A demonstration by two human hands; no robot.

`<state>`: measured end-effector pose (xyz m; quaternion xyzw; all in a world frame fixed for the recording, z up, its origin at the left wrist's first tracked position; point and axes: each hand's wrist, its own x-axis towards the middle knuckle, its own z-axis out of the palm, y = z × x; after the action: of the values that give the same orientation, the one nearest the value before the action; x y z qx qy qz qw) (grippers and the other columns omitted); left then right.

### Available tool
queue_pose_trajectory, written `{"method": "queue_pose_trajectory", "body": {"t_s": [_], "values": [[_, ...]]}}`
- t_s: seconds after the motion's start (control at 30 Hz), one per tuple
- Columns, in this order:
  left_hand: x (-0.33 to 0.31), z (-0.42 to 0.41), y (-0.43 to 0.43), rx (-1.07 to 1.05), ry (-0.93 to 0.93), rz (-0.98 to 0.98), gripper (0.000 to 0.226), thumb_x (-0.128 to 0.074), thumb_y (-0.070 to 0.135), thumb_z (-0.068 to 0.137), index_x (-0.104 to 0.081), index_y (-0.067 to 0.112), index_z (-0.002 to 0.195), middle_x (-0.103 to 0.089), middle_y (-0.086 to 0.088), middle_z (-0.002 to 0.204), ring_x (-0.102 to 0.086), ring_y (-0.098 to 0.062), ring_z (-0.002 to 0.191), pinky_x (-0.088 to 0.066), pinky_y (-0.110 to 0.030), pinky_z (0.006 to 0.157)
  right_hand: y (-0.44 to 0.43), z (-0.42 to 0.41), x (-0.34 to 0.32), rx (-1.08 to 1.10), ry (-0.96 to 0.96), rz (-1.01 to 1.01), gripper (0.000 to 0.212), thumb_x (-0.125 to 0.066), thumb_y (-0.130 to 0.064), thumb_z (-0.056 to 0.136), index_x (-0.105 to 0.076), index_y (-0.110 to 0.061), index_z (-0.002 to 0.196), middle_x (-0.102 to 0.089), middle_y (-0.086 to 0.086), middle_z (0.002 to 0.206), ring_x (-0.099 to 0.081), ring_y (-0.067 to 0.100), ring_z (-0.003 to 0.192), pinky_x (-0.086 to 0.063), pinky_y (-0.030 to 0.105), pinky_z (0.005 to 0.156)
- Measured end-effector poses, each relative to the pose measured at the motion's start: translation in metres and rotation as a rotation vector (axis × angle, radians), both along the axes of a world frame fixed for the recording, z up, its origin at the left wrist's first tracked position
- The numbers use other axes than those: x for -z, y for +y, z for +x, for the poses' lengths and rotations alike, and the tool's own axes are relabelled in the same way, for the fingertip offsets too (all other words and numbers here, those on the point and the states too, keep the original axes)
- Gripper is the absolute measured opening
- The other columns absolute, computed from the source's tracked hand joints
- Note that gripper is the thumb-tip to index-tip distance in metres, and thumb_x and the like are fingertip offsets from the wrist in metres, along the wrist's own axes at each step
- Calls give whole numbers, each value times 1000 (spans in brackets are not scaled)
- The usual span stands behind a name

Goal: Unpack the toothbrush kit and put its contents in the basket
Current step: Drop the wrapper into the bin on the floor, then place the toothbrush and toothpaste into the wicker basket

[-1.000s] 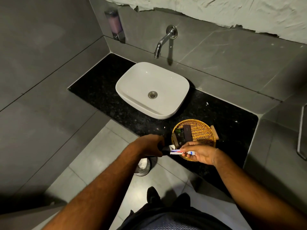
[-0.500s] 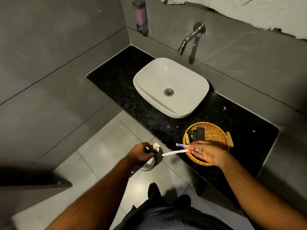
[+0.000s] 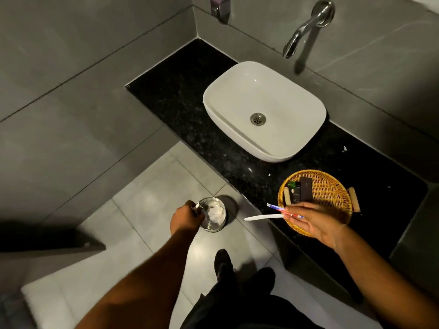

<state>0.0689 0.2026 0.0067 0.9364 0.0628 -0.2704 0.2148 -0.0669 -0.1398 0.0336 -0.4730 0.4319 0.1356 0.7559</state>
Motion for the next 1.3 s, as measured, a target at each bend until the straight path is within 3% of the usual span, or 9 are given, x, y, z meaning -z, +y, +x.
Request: {"method": "queue_pose_trajectory", "body": {"t_s": [0.23, 0.3, 0.4, 0.57, 0.77, 0.87, 1.03, 1.17, 1.3], "values": [[60, 34, -14, -61, 173, -97, 39, -65, 25, 98, -61, 9, 133, -78, -23, 115, -77, -45, 102, -64, -51, 91, 5, -17, 20, 36, 74, -4, 18, -78, 1, 86, -75, 4, 104, -81, 24, 109, -82, 31, 98, -67, 26, 75], [76, 36, -15, -130, 213, -120, 42, -64, 20, 99, -57, 9, 138, -77, -24, 114, -79, -45, 95, -65, -53, 87, 6, -23, 25, 22, 116, -15, 26, -80, -4, 83, -74, 5, 107, -81, 23, 108, -82, 30, 99, -67, 26, 74], [87, 27, -11, -212, 262, -156, 36, -62, 10, 96, -62, 9, 132, -80, -22, 103, -81, -41, 81, -67, -52, 82, 7, -31, 28, 52, 133, -8, 35, -80, -7, 78, -73, 8, 108, -81, 23, 106, -83, 29, 94, -67, 28, 71], [78, 10, -11, -237, 201, -269, 29, -58, 5, 98, -69, 6, 125, -78, -15, 102, -80, -42, 80, -66, -49, 77, 10, -33, 21, 116, 127, -11, 15, -72, 3, 91, -74, 8, 105, -81, 23, 102, -83, 27, 87, -68, 28, 68], [36, 9, -64, 39, -159, -442, 19, -60, 27, 105, -76, 23, 115, -81, -3, 103, -78, -24, 93, -61, -36, 85, 7, -24, -6, 9, 74, -168, 16, -77, -5, 91, -79, -1, 106, -83, 17, 103, -83, 24, 93, -66, 23, 72], [8, 6, -106, 415, -316, -535, 25, -57, 41, 104, -72, 37, 123, -74, 19, 112, -69, 10, 91, -51, -6, 81, 6, -20, -19, 40, 72, -231, 14, -79, 3, 87, -78, 5, 101, -81, 25, 102, -83, 27, 84, -67, 25, 70], [-24, -7, -169, 1087, -371, -639, 42, -61, 51, 97, -71, 35, 135, -72, 9, 130, -64, -14, 116, -53, -31, 98, 1, -15, -41, 116, 71, -338, 19, -79, 9, 85, -75, 11, 104, -78, 32, 95, -80, 26, 65, -66, 25, 60], [-28, -16, -203, 1135, -380, -732, 26, -64, 40, 96, -78, 29, 115, -79, 3, 106, -70, -17, 97, -55, -33, 81, -9, -16, -47, 127, 58, -407, 24, -80, 8, 85, -73, 12, 108, -78, 22, 84, -79, 21, 61, -63, 21, 57], [-26, -16, -224, 999, -101, -777, 27, -64, 44, 102, -83, 26, 106, -82, 5, 96, -76, -5, 85, -55, -27, 71, -23, -21, -45, 147, 20, -427, 24, -84, 0, 84, -77, 7, 105, -81, 25, 92, -82, 25, 73, -64, 23, 61]]}}
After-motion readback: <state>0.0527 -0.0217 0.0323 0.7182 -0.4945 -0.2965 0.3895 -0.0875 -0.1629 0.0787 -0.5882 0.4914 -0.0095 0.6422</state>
